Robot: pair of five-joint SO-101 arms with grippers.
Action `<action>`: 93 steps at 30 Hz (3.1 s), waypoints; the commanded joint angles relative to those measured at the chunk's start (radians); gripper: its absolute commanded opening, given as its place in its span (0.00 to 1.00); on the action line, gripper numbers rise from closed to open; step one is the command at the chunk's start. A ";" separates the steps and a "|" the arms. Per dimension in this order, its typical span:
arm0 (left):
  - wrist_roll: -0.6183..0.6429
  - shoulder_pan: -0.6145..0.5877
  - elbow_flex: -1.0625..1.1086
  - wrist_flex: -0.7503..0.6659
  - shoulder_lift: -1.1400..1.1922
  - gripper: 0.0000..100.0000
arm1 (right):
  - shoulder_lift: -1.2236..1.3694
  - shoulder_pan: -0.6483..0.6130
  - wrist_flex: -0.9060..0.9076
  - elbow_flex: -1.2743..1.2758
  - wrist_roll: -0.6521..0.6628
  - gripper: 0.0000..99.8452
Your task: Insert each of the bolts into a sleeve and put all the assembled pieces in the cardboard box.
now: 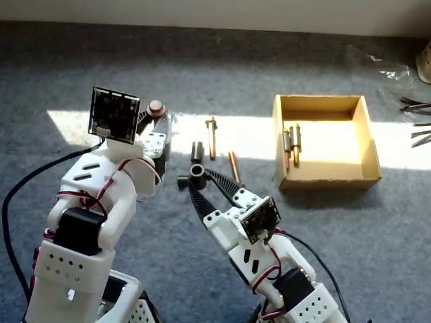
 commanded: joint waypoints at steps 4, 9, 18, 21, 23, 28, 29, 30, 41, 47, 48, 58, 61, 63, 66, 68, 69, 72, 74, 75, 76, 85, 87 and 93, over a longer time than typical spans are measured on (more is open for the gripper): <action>0.210 0.016 -0.015 -0.028 -0.024 0.00 | -0.001 -0.008 -0.022 0.122 -0.114 0.00; 0.276 0.012 -0.022 -0.032 -0.024 0.00 | -0.001 -0.005 -0.010 0.125 -0.172 0.00; 0.281 0.068 -0.091 -0.031 -0.024 0.00 | -0.001 -0.012 0.027 0.124 -0.172 0.00; 0.276 0.127 -0.087 -0.029 -0.033 0.00 | -0.001 -0.025 0.024 0.125 -0.170 0.00; 0.249 0.160 -0.079 -0.029 -0.064 0.00 | -0.007 -0.033 0.022 0.125 -0.170 0.00; 0.115 0.219 -0.016 -0.034 -0.189 0.00 | -0.010 -0.031 0.022 0.125 -0.169 0.00; 0.106 0.219 0.001 -0.035 -0.213 0.00 | -0.010 -0.031 0.022 0.125 -0.169 0.00; 0.106 0.219 0.019 -0.035 -0.232 0.00 | -0.010 -0.031 0.022 0.125 -0.158 0.00; 0.107 0.260 0.108 -0.021 -0.294 0.00 | -0.012 -0.028 -0.010 0.125 -0.051 0.00; 0.107 0.271 0.122 -0.020 -0.294 0.00 | -0.010 -0.027 -0.013 0.124 0.040 0.00; 0.107 0.271 0.122 -0.009 -0.294 0.00 | -0.010 -0.027 -0.013 0.124 0.041 0.00; 0.107 0.263 0.120 0.020 -0.295 0.00 | -0.012 0.025 -0.015 0.122 0.048 0.00; 0.107 0.263 0.120 0.020 -0.295 0.00 | -0.012 0.036 -0.015 0.122 0.048 0.00; 0.107 0.263 0.120 0.020 -0.295 0.00 | -0.012 0.038 -0.015 0.122 0.048 0.00; 0.107 0.263 0.120 0.020 -0.295 0.00 | -0.012 0.033 -0.015 0.122 0.048 0.00; 0.107 0.265 0.122 0.020 -0.295 0.00 | -0.012 0.033 -0.015 0.122 0.048 0.00; 0.107 0.265 0.124 0.021 -0.295 0.00 | -0.012 0.033 -0.015 0.122 0.048 0.00; 0.107 0.265 0.124 0.041 -0.294 0.00 | -0.012 0.033 -0.015 0.122 0.048 0.00; 0.107 0.265 0.127 0.055 -0.292 0.00 | -0.012 0.033 -0.015 0.120 0.048 0.00; 0.107 0.265 0.136 0.057 -0.294 0.00 | -0.012 0.033 -0.015 0.120 0.048 0.00; 0.106 0.265 0.143 0.055 -0.294 0.00 | -0.012 0.031 -0.015 0.120 0.048 0.00; 0.104 0.271 0.185 0.026 -0.294 0.00 | -0.012 -0.035 -0.015 0.125 0.048 0.00; 0.104 0.271 0.186 0.028 -0.294 0.00 | -0.012 -0.036 -0.015 0.125 0.048 0.00; 0.104 0.269 0.186 0.034 -0.294 0.00 | -0.012 -0.036 -0.015 0.124 0.048 0.00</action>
